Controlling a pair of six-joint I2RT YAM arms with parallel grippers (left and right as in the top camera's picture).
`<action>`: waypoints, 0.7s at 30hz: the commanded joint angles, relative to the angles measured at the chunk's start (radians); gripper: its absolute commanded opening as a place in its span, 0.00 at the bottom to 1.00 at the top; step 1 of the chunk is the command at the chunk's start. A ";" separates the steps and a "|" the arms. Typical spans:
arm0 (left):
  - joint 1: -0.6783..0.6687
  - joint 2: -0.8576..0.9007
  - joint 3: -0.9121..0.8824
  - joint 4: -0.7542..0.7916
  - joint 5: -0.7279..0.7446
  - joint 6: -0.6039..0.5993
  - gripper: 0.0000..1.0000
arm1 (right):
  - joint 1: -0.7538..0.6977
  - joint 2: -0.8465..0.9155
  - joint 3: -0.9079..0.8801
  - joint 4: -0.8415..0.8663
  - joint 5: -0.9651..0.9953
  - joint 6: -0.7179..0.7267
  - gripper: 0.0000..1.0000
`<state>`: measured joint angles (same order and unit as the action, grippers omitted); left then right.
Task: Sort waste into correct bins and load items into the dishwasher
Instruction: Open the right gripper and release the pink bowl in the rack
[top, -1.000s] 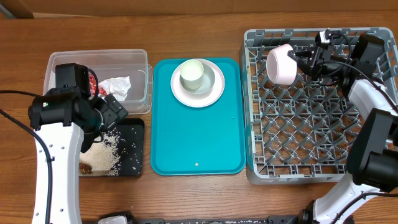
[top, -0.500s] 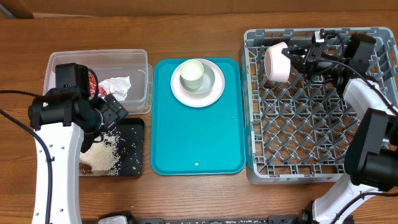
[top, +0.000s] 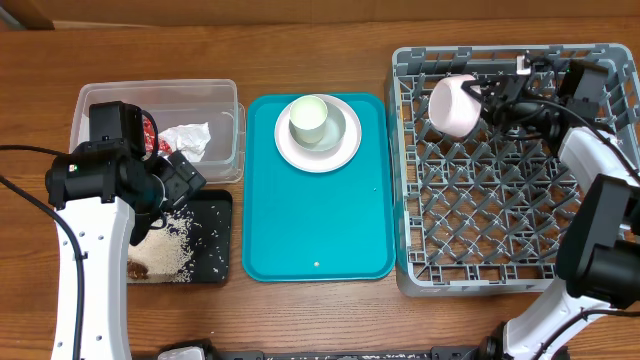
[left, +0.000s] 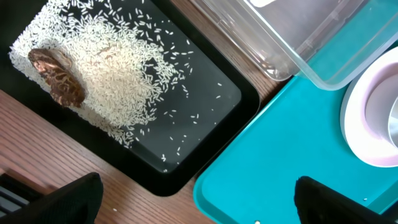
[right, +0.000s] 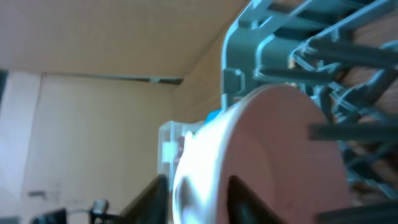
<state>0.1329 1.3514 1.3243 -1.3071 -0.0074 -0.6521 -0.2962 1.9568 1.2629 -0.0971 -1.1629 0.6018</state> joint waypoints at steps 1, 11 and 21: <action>0.004 0.003 0.000 0.003 0.000 0.002 1.00 | -0.034 0.016 -0.012 0.031 -0.002 -0.031 0.47; 0.004 0.003 0.000 0.003 0.000 0.002 1.00 | -0.146 -0.038 0.031 0.106 -0.006 -0.030 0.56; 0.004 0.003 0.000 0.003 0.000 0.002 0.99 | -0.068 -0.246 0.082 -0.250 0.364 -0.377 0.53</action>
<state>0.1329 1.3514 1.3243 -1.3079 -0.0074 -0.6521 -0.4274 1.8046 1.2949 -0.2878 -1.0046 0.4156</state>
